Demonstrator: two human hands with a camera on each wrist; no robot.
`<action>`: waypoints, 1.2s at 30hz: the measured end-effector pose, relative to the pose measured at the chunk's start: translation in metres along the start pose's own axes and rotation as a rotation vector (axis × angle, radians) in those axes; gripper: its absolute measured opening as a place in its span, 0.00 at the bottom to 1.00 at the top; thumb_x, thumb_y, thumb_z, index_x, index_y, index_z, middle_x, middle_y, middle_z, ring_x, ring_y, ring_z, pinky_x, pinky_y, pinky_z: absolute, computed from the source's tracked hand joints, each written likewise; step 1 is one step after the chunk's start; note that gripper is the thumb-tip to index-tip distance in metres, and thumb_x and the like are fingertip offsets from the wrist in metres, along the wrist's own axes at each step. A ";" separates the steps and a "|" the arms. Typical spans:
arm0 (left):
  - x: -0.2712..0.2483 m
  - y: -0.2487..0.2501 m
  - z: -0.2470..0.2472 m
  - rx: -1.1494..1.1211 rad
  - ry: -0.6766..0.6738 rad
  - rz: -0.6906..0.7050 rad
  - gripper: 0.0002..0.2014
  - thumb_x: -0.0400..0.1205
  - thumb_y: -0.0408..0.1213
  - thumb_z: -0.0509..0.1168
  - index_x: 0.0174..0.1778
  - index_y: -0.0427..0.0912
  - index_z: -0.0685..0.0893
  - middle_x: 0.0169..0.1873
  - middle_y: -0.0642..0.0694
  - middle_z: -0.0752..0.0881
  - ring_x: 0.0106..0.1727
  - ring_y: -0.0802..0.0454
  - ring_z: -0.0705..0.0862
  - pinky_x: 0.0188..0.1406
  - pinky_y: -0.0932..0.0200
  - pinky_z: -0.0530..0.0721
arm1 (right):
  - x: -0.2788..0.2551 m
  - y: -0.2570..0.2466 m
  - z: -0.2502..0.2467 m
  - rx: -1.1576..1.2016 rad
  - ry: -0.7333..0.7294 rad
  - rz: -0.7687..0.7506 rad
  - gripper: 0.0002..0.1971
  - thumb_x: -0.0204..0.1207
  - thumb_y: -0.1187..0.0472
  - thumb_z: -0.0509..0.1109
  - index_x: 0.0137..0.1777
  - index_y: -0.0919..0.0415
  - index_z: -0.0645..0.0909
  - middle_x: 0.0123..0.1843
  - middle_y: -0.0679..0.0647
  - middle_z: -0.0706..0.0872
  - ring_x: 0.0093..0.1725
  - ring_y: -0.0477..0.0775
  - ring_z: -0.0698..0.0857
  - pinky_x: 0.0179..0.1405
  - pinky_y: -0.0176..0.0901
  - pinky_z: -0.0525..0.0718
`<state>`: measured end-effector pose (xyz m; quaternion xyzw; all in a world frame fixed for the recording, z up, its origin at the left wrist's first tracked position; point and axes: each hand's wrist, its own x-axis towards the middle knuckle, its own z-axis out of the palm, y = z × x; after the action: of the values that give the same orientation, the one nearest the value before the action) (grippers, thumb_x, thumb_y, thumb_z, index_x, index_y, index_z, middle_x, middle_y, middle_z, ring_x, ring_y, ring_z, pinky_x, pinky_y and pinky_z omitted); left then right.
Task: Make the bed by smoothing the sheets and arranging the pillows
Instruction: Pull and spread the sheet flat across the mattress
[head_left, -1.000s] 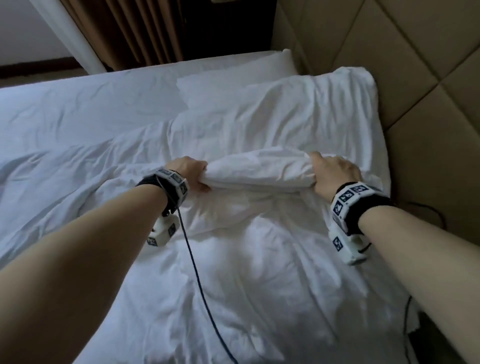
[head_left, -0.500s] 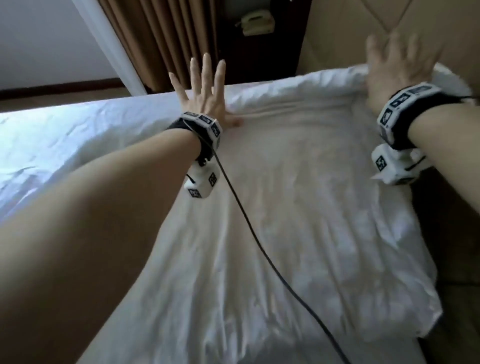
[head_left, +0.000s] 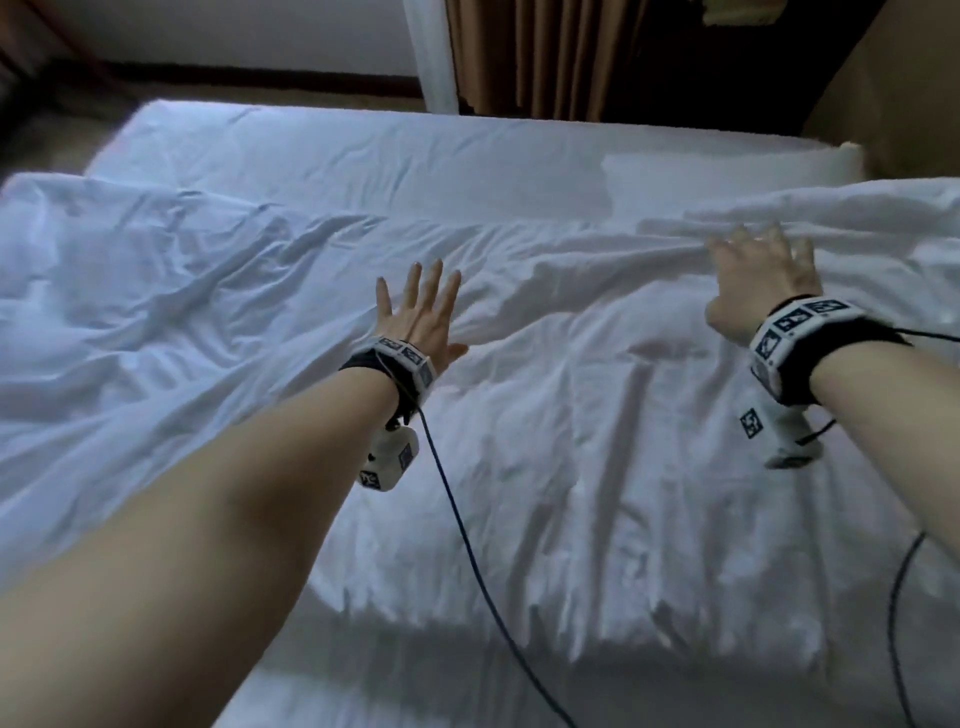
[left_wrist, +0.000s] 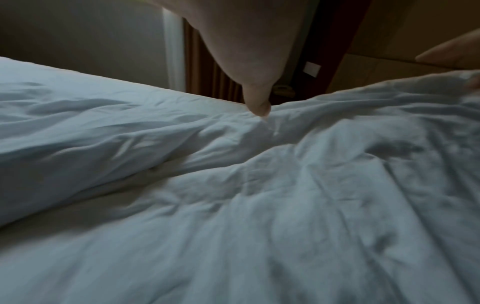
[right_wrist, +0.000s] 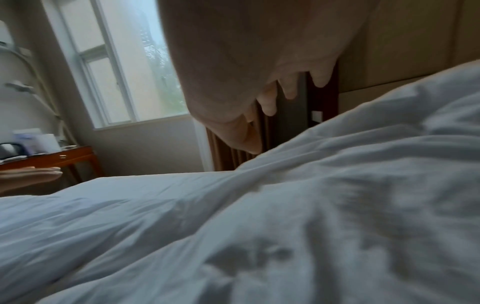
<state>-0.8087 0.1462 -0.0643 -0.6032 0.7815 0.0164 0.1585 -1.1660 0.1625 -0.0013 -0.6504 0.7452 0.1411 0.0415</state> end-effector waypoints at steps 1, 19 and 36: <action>-0.012 -0.018 0.006 -0.004 -0.021 -0.031 0.45 0.83 0.61 0.57 0.85 0.49 0.36 0.85 0.46 0.34 0.85 0.43 0.36 0.78 0.24 0.44 | -0.001 -0.022 -0.002 -0.007 0.023 -0.042 0.38 0.75 0.58 0.65 0.84 0.53 0.54 0.86 0.56 0.56 0.84 0.65 0.51 0.81 0.68 0.52; -0.191 -0.391 0.249 -0.143 -0.240 -0.239 0.57 0.73 0.74 0.58 0.84 0.47 0.33 0.84 0.42 0.34 0.86 0.42 0.38 0.77 0.22 0.43 | -0.088 -0.555 0.050 -0.208 -0.063 -0.613 0.54 0.71 0.39 0.73 0.85 0.46 0.37 0.87 0.61 0.39 0.85 0.66 0.45 0.80 0.72 0.50; -0.316 -0.444 0.411 -0.415 -0.055 -0.100 0.55 0.73 0.75 0.49 0.85 0.33 0.54 0.85 0.35 0.51 0.86 0.42 0.48 0.83 0.36 0.45 | -0.170 -0.803 0.190 -0.376 -0.308 -1.000 0.47 0.75 0.31 0.55 0.84 0.44 0.31 0.85 0.67 0.35 0.84 0.72 0.40 0.74 0.83 0.43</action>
<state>-0.2244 0.4109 -0.2962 -0.6604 0.7258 0.1852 0.0528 -0.3761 0.2844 -0.2672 -0.8930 0.2929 0.3282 0.0953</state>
